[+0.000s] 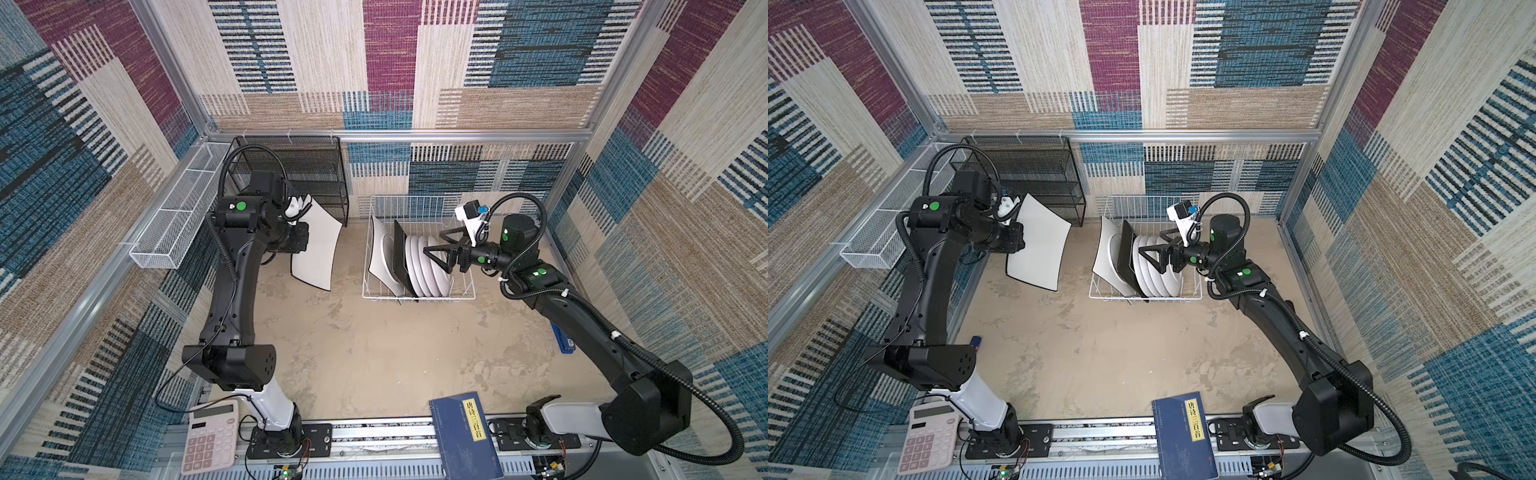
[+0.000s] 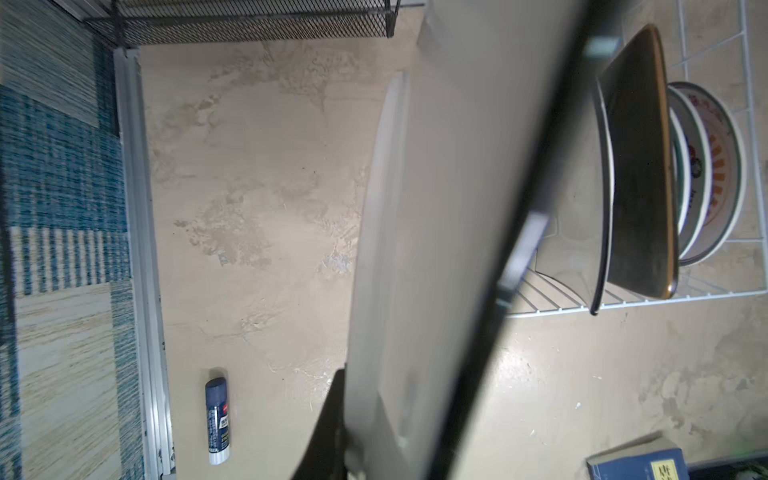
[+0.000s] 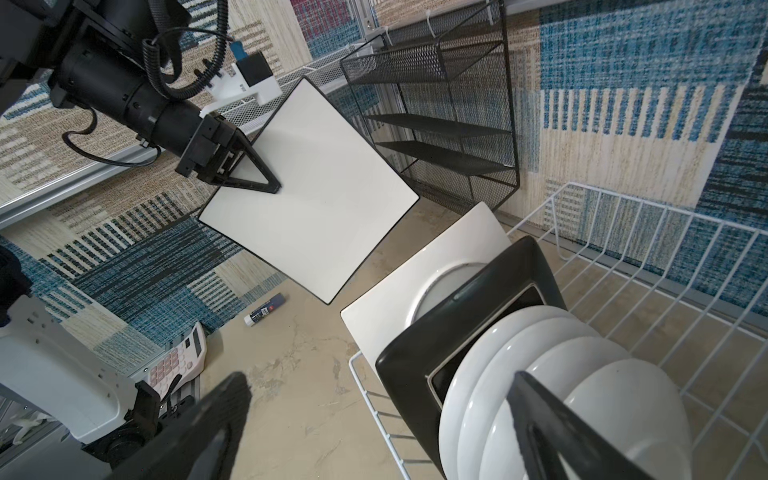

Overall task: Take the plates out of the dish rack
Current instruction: 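Lower the white square plate flat onto the table beside the rack with the left gripper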

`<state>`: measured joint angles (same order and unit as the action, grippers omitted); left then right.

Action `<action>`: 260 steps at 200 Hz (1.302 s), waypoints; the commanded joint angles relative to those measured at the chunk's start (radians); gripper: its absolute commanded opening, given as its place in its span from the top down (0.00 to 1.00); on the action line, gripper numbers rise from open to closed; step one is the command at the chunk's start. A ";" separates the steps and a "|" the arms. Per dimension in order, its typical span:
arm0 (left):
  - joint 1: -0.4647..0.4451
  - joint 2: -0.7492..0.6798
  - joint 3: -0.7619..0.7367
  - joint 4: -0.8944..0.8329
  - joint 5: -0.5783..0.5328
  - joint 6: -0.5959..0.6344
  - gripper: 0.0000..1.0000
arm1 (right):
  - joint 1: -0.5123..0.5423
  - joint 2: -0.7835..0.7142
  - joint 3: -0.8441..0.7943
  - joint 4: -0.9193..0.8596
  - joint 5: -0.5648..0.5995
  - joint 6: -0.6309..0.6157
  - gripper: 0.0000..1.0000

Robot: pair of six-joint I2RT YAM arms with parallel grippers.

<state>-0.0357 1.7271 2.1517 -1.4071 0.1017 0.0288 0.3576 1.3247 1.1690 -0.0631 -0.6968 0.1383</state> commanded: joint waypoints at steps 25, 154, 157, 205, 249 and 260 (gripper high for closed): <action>0.065 0.090 -0.031 0.073 0.137 0.044 1.00 | 0.002 0.006 0.008 -0.019 -0.014 -0.002 0.01; 0.190 0.285 -0.190 0.156 0.463 0.175 1.00 | 0.001 0.000 0.024 -0.062 -0.001 -0.024 0.01; 0.191 0.290 -0.190 0.158 0.467 0.177 1.00 | 0.002 0.000 0.028 -0.067 -0.002 -0.025 0.01; 0.222 0.400 -0.147 0.163 0.510 0.208 1.00 | 0.001 -0.024 0.029 -0.089 0.022 -0.040 0.01; 0.271 0.477 -0.112 0.139 0.515 0.228 1.00 | 0.003 -0.017 0.033 -0.096 0.018 -0.038 0.01; 0.281 0.494 -0.112 0.140 0.518 0.232 1.00 | 0.001 -0.019 0.038 -0.099 0.016 -0.036 0.01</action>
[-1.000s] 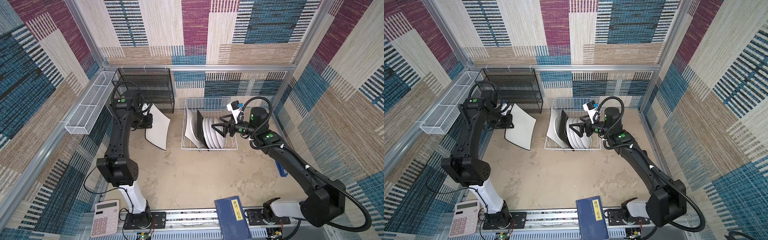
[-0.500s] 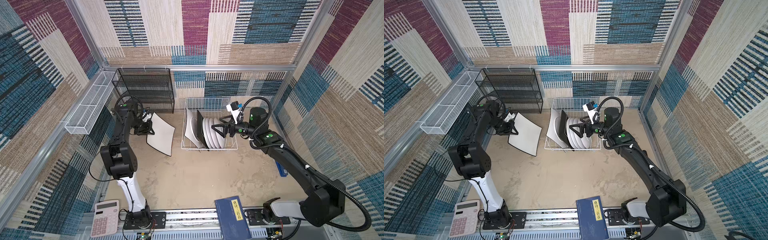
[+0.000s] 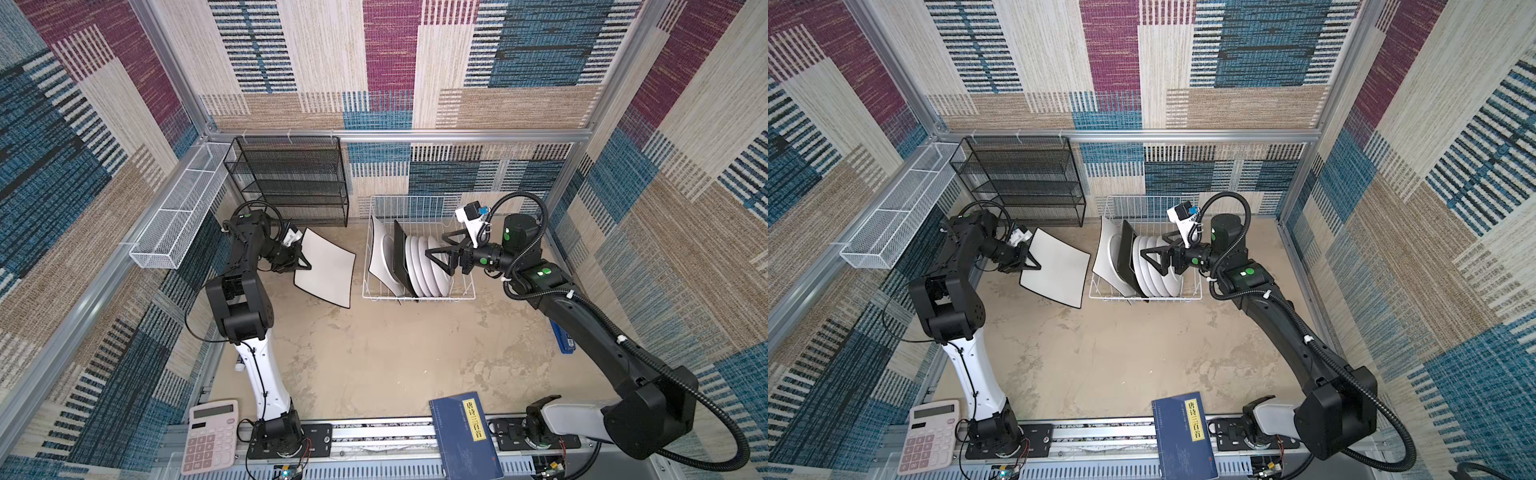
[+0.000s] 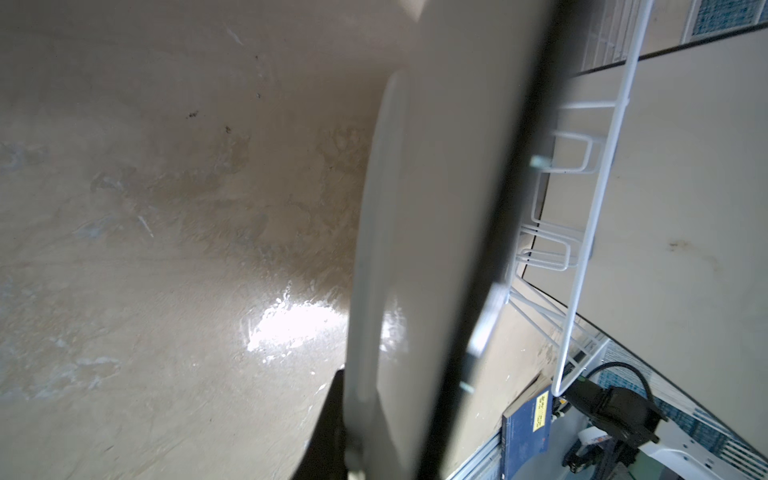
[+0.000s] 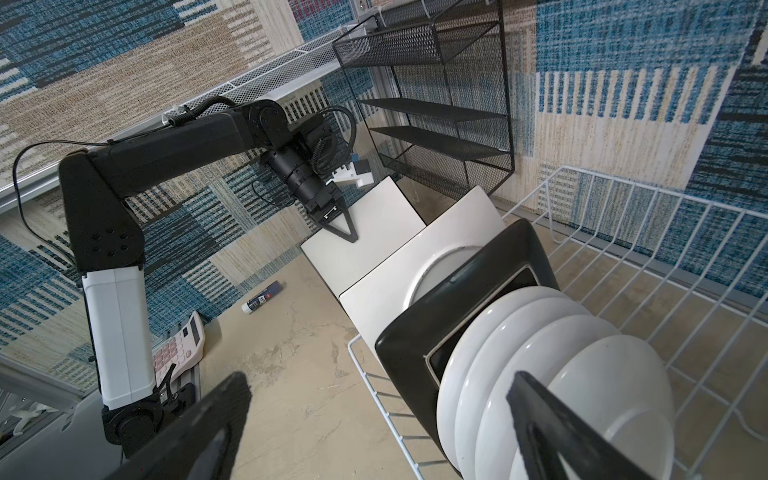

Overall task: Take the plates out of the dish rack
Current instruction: 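Lower the white square plate flat onto the table beside the rack with the left gripper, then open the left gripper and release the plate on the table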

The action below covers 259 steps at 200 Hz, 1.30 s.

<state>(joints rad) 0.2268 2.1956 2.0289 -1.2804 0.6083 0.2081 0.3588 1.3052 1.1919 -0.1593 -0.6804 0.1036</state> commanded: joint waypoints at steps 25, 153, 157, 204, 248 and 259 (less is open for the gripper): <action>0.023 0.081 0.022 0.012 -0.016 0.052 1.00 | 0.001 -0.005 0.010 0.007 -0.007 0.001 0.01; 0.046 0.227 0.073 -0.016 -0.175 0.073 0.83 | 0.001 0.012 0.000 0.001 -0.001 0.005 0.01; 0.047 0.228 0.073 -0.017 -0.174 0.073 0.83 | 0.001 0.012 0.000 0.000 0.001 0.004 0.01; 0.057 0.263 0.082 -0.017 -0.207 0.068 0.75 | 0.001 0.017 0.007 -0.008 0.008 -0.001 0.01; 0.073 0.287 0.105 -0.017 -0.203 0.064 0.63 | 0.000 0.013 0.028 -0.025 0.017 -0.013 0.01; 0.074 0.291 0.108 -0.017 -0.201 0.063 0.62 | 0.001 0.012 0.029 -0.025 0.019 -0.015 0.01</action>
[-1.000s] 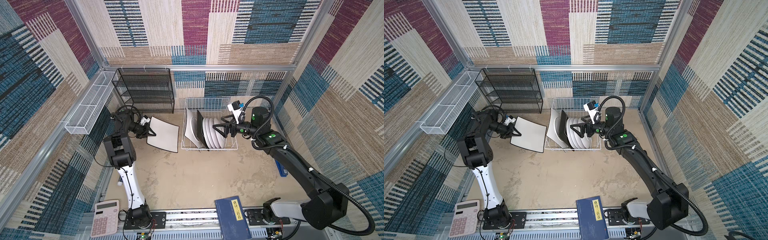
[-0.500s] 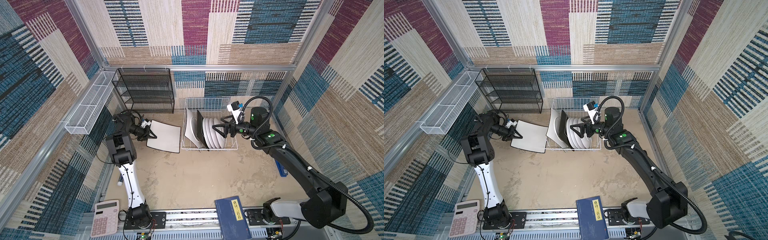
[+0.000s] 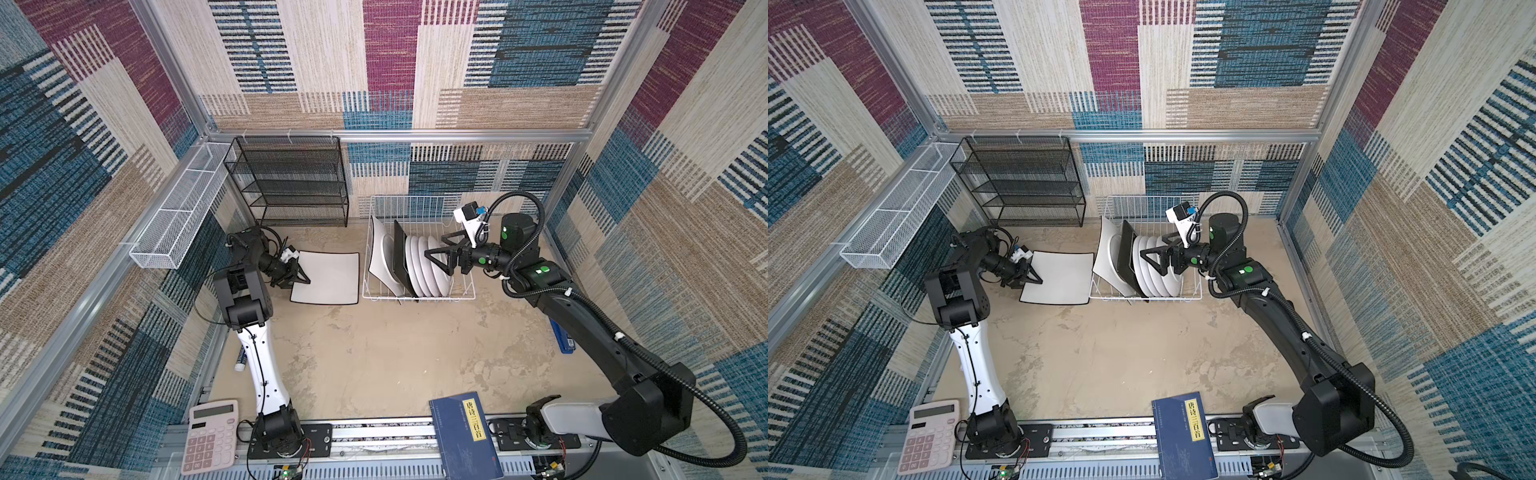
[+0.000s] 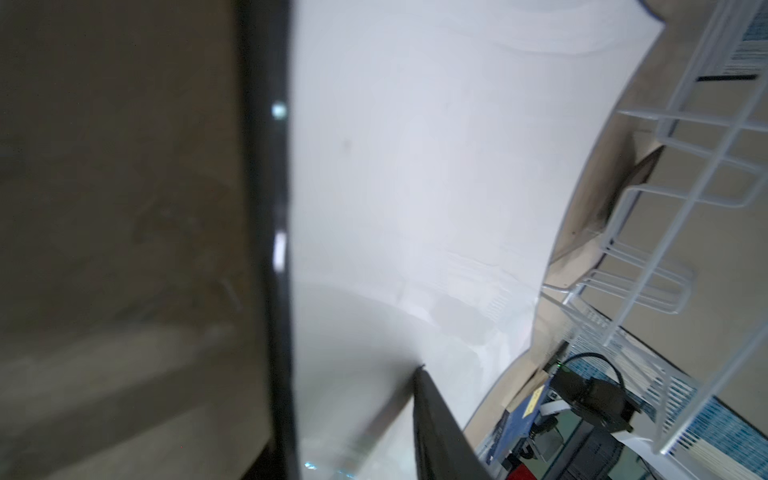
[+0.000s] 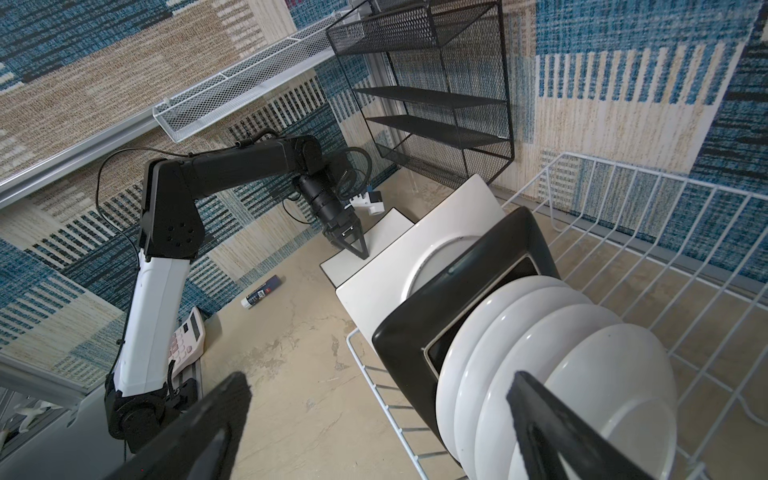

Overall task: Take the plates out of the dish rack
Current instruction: 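Open the left gripper and release the plate on the table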

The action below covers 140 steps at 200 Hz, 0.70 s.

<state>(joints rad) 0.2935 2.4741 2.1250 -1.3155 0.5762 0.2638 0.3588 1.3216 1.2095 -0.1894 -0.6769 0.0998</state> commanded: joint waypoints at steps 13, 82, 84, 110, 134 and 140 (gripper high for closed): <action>0.007 0.011 0.011 0.019 -0.170 0.007 0.59 | 0.000 -0.005 0.010 0.007 0.017 -0.006 0.01; 0.009 -0.051 0.012 0.021 -0.165 -0.036 0.36 | 0.000 -0.022 -0.016 0.028 0.049 0.005 0.01; 0.008 -0.055 0.012 0.021 -0.166 -0.038 0.36 | 0.001 -0.023 -0.017 0.029 0.051 0.006 0.01; 0.006 -0.128 -0.003 0.043 -0.133 -0.072 0.30 | 0.001 -0.044 -0.043 0.047 0.073 0.012 0.01; -0.006 -0.217 -0.045 0.090 -0.092 -0.110 0.29 | 0.000 -0.068 -0.067 0.061 0.097 0.020 0.01; -0.011 -0.242 -0.057 0.102 -0.086 -0.118 0.29 | 0.001 -0.074 -0.072 0.063 0.104 0.020 0.01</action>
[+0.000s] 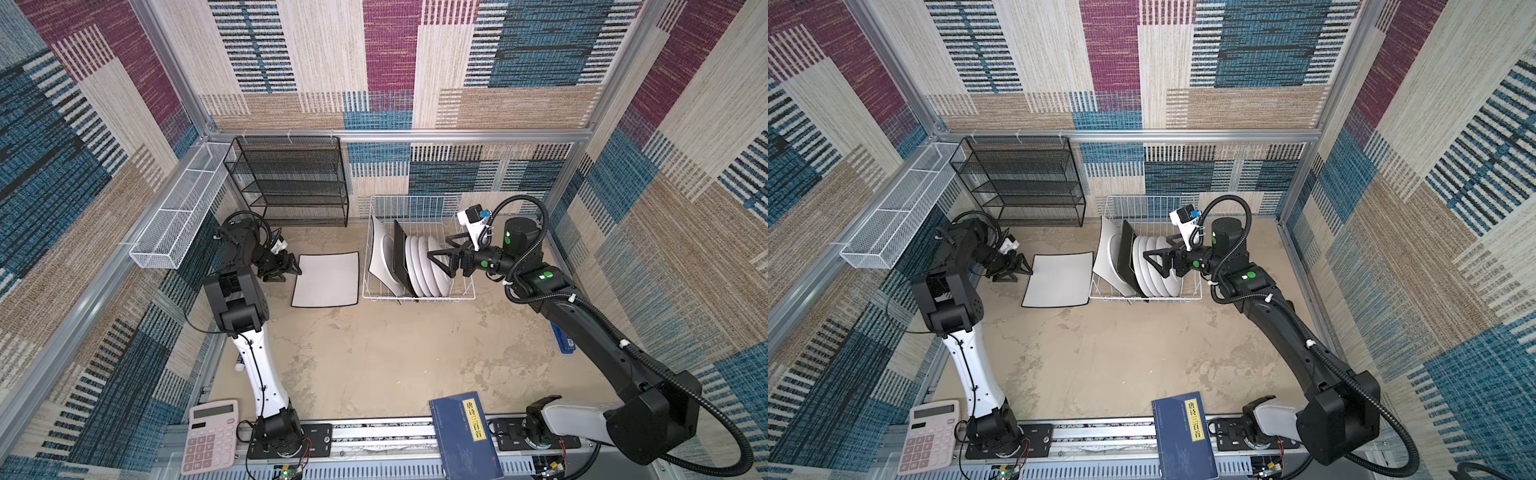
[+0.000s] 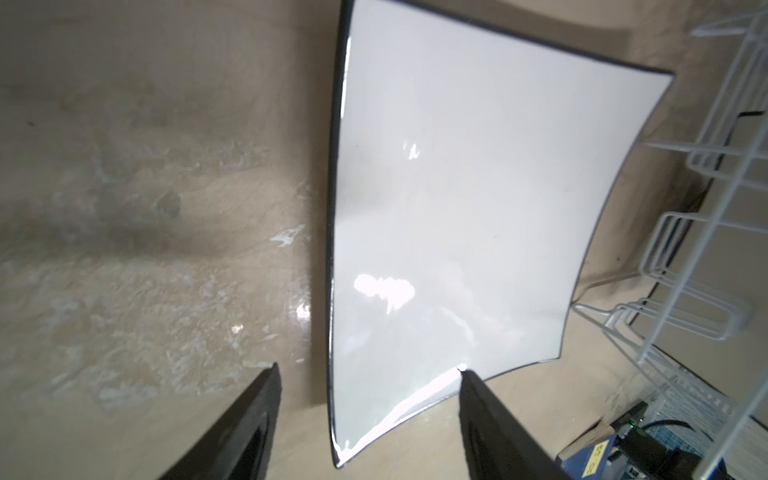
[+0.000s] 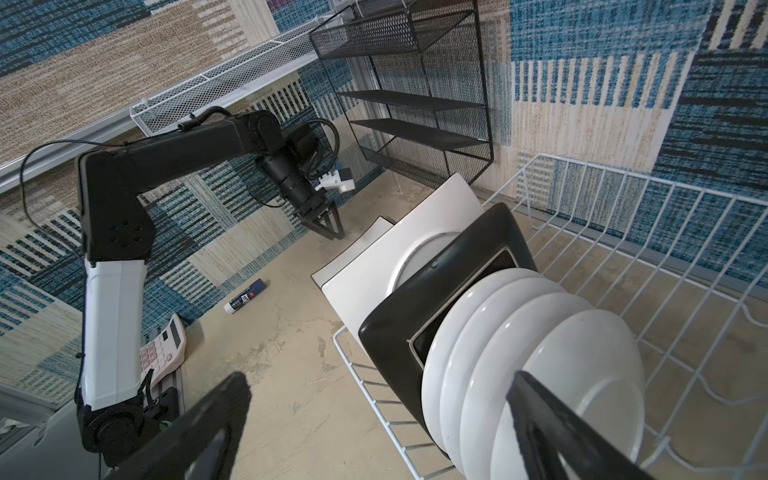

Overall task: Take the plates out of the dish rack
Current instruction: 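Open the left gripper and release the plate on the table, then move the left gripper to the next white square plate in the rack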

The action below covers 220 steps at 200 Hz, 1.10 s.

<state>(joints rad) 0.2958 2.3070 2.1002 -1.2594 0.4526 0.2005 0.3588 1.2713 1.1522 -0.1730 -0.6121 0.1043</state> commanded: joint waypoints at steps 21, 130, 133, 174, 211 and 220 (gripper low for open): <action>-0.034 -0.156 -0.072 0.086 0.061 -0.084 0.27 | 0.000 -0.045 -0.039 0.053 0.070 0.015 0.01; -0.404 -0.469 -0.125 0.211 -0.074 -0.256 0.23 | 0.000 -0.176 -0.166 0.173 0.232 0.028 0.01; -0.415 -0.477 -0.132 0.220 -0.077 -0.266 0.23 | 0.000 -0.179 -0.167 0.173 0.235 0.028 0.01; -0.529 -0.548 -0.193 0.279 -0.154 -0.349 0.22 | 0.001 -0.167 -0.137 0.118 0.253 0.026 0.01; -0.608 -0.570 -0.235 0.295 -0.232 -0.415 0.23 | 0.000 -0.152 -0.130 0.094 0.267 0.027 0.01; -0.622 -0.570 -0.237 0.303 -0.223 -0.418 0.23 | 0.000 -0.146 -0.125 0.091 0.268 0.028 0.01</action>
<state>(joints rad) -0.2958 1.7466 1.8713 -0.9928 0.2661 -0.1394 0.3584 1.1149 1.0138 -0.0776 -0.3622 0.1276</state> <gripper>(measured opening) 0.768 0.991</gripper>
